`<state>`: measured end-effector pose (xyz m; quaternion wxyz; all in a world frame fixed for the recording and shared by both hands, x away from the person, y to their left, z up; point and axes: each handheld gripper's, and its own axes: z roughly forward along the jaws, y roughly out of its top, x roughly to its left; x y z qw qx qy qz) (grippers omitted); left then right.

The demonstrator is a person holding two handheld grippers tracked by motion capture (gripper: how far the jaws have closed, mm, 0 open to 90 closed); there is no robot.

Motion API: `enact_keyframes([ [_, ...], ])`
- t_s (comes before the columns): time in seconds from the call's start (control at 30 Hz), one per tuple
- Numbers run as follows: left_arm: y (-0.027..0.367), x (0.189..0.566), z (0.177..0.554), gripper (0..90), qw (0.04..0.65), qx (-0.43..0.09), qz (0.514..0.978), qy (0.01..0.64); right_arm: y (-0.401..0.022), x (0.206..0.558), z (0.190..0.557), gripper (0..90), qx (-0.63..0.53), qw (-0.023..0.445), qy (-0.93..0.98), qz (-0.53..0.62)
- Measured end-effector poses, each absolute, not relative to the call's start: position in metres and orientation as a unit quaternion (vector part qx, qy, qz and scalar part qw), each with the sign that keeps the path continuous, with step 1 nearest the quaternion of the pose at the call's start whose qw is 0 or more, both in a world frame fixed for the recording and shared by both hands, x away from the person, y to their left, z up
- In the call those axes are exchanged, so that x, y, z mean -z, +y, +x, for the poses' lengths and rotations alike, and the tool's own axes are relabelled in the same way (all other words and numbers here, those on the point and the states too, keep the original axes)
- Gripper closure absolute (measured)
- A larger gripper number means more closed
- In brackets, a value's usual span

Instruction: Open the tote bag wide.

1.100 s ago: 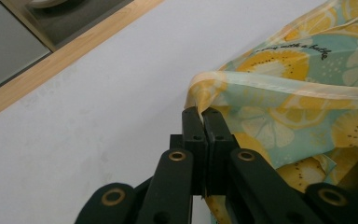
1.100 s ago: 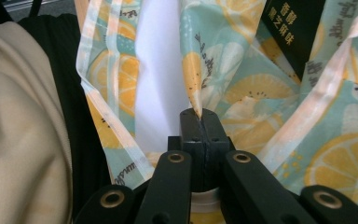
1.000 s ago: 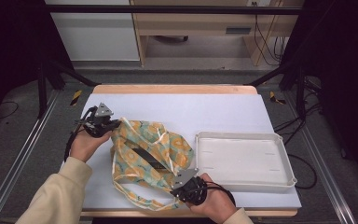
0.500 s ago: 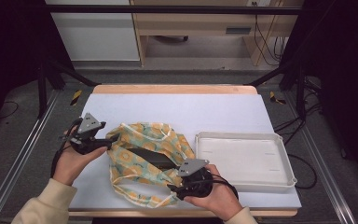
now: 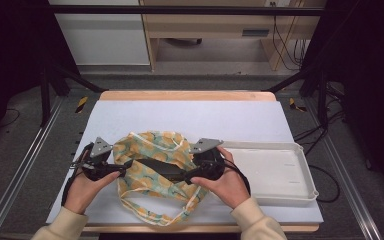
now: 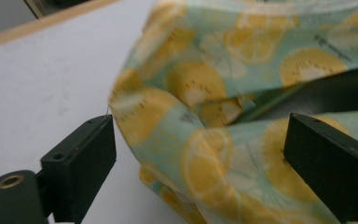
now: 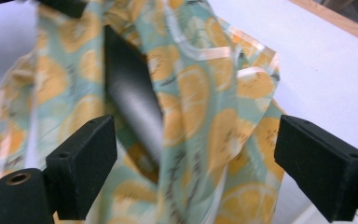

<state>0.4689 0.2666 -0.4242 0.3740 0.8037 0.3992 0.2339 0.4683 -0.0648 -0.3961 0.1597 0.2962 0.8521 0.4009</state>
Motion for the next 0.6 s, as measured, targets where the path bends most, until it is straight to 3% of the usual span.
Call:
enact_keyframes([
  [0.2,0.267,0.436,0.461,6.3,0.369,-0.219,0.815,0.39,-0.059,0.404,0.486,22.3,-0.379,0.163,0.857,0.309],
  [0.27,0.268,0.437,0.459,7.0,0.372,-0.215,0.815,0.389,-0.058,0.407,0.487,28.9,-0.371,0.165,0.86,0.309],
  [0.6,0.269,0.439,0.45,27.9,0.369,-0.199,0.824,0.381,-0.059,0.411,0.495,63.7,-0.364,0.164,0.864,0.308],
])
